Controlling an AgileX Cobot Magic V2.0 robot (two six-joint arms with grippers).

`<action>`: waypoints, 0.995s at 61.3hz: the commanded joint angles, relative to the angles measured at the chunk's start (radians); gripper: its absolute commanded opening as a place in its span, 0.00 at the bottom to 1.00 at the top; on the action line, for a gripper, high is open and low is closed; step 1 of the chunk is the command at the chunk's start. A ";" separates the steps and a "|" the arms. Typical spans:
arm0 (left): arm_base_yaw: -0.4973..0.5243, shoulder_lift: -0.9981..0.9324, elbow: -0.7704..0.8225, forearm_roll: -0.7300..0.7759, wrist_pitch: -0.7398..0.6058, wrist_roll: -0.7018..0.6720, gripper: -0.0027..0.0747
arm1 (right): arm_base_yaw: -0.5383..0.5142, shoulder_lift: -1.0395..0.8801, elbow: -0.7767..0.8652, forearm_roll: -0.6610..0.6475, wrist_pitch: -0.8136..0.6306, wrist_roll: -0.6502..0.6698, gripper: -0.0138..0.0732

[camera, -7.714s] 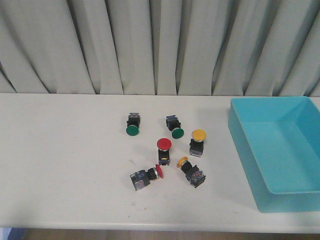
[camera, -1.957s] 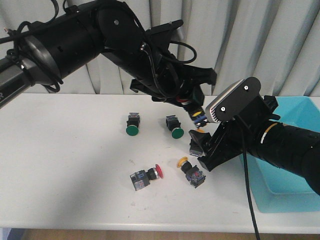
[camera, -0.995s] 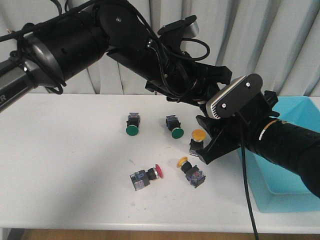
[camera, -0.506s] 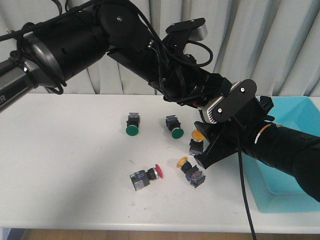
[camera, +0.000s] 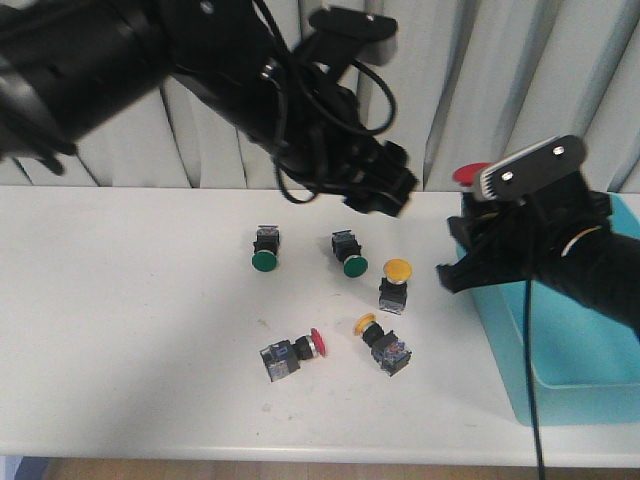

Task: Pick red and yellow buttons and place in box
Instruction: 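Move the red button over the blue box with right gripper, release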

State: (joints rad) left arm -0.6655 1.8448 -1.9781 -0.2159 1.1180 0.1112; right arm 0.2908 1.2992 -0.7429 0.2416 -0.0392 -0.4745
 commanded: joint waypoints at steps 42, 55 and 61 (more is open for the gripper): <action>0.071 -0.093 -0.027 0.548 0.049 -0.165 0.03 | -0.453 0.277 -0.374 0.076 0.473 0.071 0.17; 0.071 -0.081 -0.027 0.521 0.040 -0.164 0.03 | -0.450 0.452 -0.422 -0.007 0.479 0.155 0.18; 0.071 -0.070 -0.027 0.514 0.038 -0.164 0.03 | -0.441 0.523 -0.450 -0.014 0.481 0.154 0.18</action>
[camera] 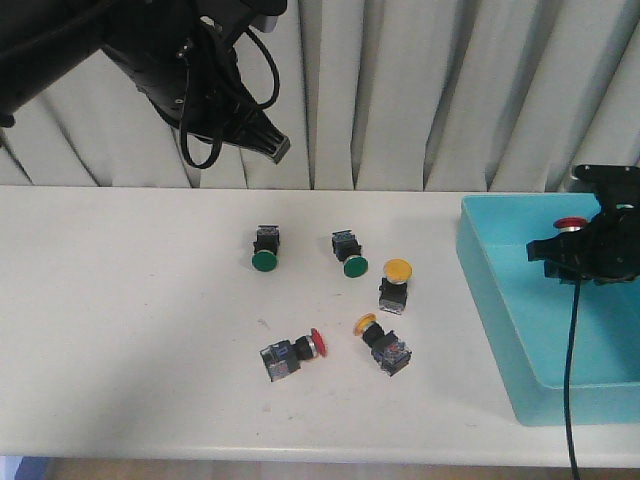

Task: Pick red and yellow buttons and place in box
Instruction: 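Move the red button over the blue box with right gripper, release, then reach the left gripper to the yellow-capped button beside the green ones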

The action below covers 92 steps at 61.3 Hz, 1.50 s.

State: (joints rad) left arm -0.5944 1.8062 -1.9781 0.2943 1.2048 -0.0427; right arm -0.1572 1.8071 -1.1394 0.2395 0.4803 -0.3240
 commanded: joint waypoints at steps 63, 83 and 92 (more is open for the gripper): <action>-0.004 0.024 -0.028 -0.223 -0.317 0.102 0.22 | 0.090 -0.221 -0.144 -0.040 0.054 -0.090 0.80; -0.004 0.075 -0.028 -0.404 -0.498 0.103 0.61 | 0.090 -0.625 -0.138 -0.030 0.111 -0.065 0.80; -0.011 0.150 -0.028 -0.458 -0.558 0.105 0.82 | 0.091 -0.731 -0.138 -0.028 0.173 -0.036 0.80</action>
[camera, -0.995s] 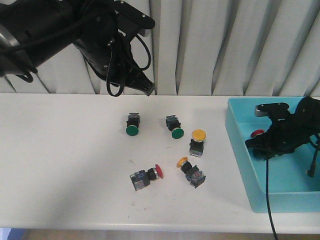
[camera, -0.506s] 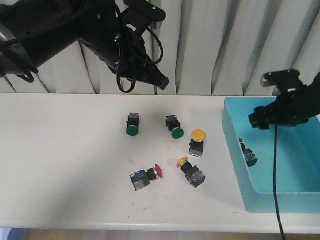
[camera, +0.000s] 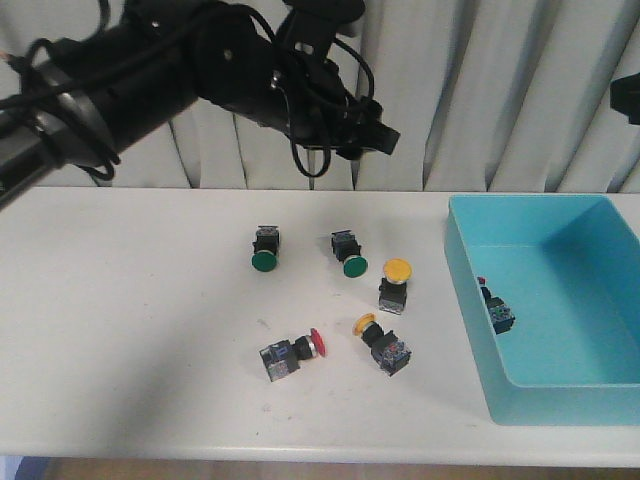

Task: Pick red and yellow buttons and place in box
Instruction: 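Reach the left gripper to the yellow-capped button beside the green ones, then close the left gripper on the yellow button and lift it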

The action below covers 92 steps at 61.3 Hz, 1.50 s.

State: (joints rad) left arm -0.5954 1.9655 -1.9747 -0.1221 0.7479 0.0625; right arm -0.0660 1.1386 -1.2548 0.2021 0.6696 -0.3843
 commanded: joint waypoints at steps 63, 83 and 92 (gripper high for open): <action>-0.081 0.449 -0.240 -0.060 -0.171 -0.012 0.80 | 0.002 -0.168 0.289 0.111 -0.232 0.048 0.79; -0.081 0.473 -0.240 -0.062 -0.176 -0.015 0.72 | 0.097 -0.168 0.289 0.077 -0.235 0.041 0.79; -0.080 0.473 -0.240 -0.032 -0.174 -0.031 0.57 | 0.154 -0.168 0.289 0.035 -0.233 0.042 0.79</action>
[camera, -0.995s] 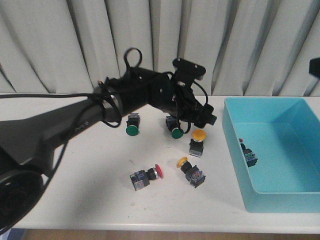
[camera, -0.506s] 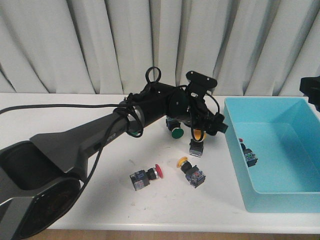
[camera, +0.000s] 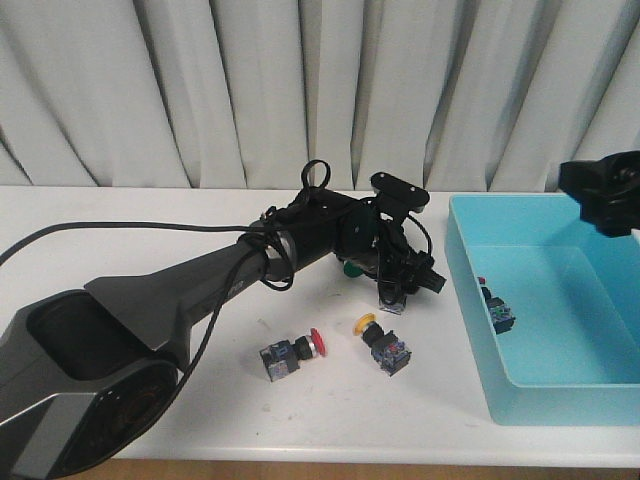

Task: Pick red and yellow buttons and place in box
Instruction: 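Close the left gripper on the yellow button and lift it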

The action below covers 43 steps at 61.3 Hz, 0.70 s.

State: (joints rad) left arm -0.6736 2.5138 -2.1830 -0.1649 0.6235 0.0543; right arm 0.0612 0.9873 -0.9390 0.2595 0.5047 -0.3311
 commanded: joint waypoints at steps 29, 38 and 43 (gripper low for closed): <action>-0.001 -0.113 -0.033 0.000 0.036 -0.029 0.02 | 0.037 -0.017 -0.027 -0.022 -0.057 -0.010 0.79; -0.001 -0.196 -0.033 0.001 0.087 -0.029 0.02 | 0.037 -0.017 -0.027 -0.027 -0.057 -0.018 0.79; -0.001 -0.255 -0.033 0.001 0.123 -0.029 0.03 | 0.038 -0.017 -0.027 -0.035 -0.058 -0.047 0.79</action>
State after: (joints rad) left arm -0.6736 2.4159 -2.1840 -0.1466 0.7555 0.0352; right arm 0.0968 0.9873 -0.9390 0.2307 0.5077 -0.3445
